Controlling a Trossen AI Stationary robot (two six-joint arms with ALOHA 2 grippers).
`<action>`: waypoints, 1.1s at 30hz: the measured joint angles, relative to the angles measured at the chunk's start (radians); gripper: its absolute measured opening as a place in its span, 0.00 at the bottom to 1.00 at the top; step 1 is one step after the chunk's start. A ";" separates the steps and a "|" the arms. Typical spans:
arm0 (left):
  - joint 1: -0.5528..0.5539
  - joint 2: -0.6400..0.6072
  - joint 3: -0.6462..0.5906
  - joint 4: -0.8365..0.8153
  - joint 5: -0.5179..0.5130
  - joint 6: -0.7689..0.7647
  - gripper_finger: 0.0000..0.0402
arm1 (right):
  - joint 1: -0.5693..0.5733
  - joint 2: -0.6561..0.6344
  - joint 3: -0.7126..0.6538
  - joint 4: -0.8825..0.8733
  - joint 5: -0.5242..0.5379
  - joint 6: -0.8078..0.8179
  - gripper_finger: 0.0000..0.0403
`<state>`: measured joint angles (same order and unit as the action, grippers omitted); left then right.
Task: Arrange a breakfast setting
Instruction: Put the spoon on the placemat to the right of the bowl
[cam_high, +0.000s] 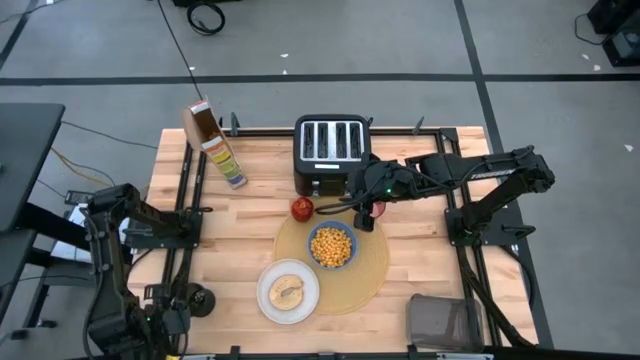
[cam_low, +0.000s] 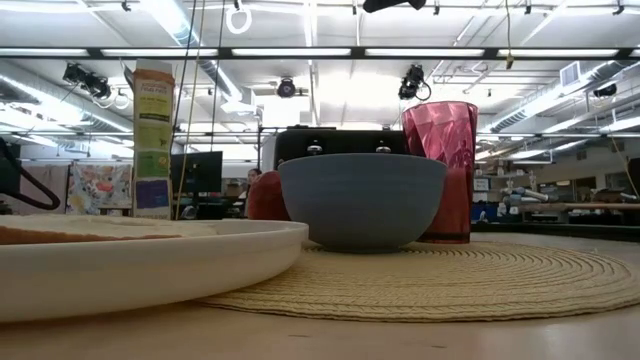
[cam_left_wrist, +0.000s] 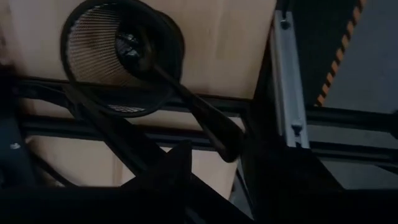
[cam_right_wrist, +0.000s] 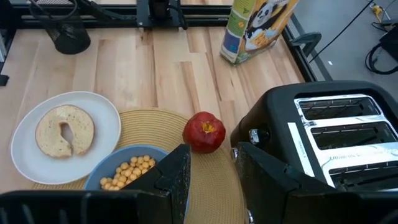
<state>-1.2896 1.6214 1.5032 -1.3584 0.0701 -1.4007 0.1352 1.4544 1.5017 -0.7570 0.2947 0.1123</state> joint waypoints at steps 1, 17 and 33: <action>0.000 0.002 0.000 -0.007 0.000 0.000 0.36 | 0.000 0.000 0.000 0.000 0.000 0.000 0.35; -0.011 0.003 -0.006 -0.026 -0.026 0.025 0.23 | 0.000 0.000 0.000 0.000 0.000 0.001 0.35; -0.007 0.002 -0.005 -0.054 -0.022 -0.001 0.06 | 0.000 -0.001 0.000 -0.002 -0.001 0.001 0.35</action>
<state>-1.2963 1.6230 1.4979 -1.4126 0.0486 -1.4012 0.1352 1.4536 1.5017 -0.7593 0.2939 0.1131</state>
